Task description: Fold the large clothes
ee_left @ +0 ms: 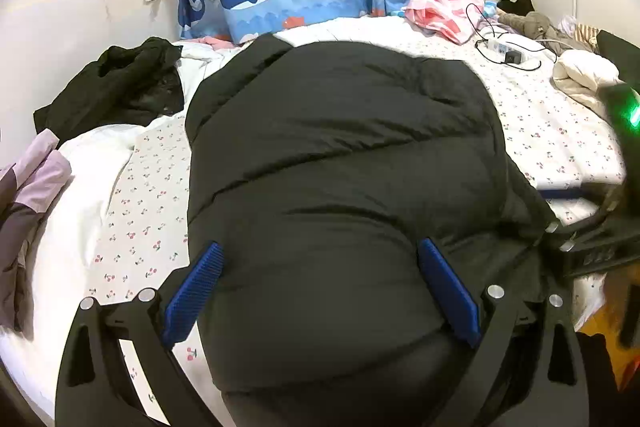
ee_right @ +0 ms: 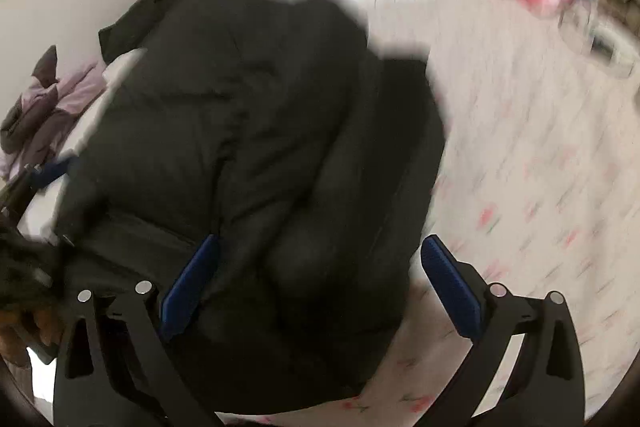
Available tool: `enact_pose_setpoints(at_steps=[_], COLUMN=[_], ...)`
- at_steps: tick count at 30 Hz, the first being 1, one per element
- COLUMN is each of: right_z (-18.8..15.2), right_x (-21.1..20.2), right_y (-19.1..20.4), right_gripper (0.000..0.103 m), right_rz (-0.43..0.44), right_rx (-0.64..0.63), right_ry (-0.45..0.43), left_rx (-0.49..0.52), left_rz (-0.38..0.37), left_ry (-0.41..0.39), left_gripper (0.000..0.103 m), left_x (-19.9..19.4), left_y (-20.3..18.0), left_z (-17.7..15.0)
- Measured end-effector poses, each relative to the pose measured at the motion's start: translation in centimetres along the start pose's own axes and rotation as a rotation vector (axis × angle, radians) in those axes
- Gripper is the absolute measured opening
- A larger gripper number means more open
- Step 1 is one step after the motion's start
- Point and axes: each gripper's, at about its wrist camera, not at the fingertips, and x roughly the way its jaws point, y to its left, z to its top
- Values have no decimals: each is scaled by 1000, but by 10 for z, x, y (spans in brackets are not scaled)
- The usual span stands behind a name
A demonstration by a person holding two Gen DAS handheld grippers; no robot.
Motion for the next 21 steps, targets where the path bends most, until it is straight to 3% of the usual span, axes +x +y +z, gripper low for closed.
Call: enact_pose_setpoints(at_steps=[5, 9, 11, 13, 14, 17, 19, 21], right_z=[-1, -9, -16, -26, -30, -30, -24, -12], right_x=[-23, -55, -51, -24, -16, -25, -44, -62], right_y=[9, 24, 29, 33, 30, 26, 26, 24], right_gripper=[97, 97, 97, 97, 97, 97, 97, 97], right_rz=[-46, -79, -129, -168, -149, -124, -94, -68], right_rx=[-26, -80, -111, -158, -144, -107, -83, -61], right_ry=[-55, -162, -119, 30, 63, 62, 12, -53], left_rx=[43, 65, 67, 64, 55, 34, -40, -179], left_rz=[28, 46, 55, 51, 42, 31, -25, -134], left_ry=[-12, -38, -47, -42, -34, -25, -5, 30], left_gripper=[94, 94, 94, 94, 94, 94, 94, 94], left_x=[-15, -28, -32, -33, -34, -41, -44, -41], left_y=[-8, -12, -13, -14, -12, -6, 12, 43], left_z=[-3, -4, -5, -7, -8, -12, -14, -14])
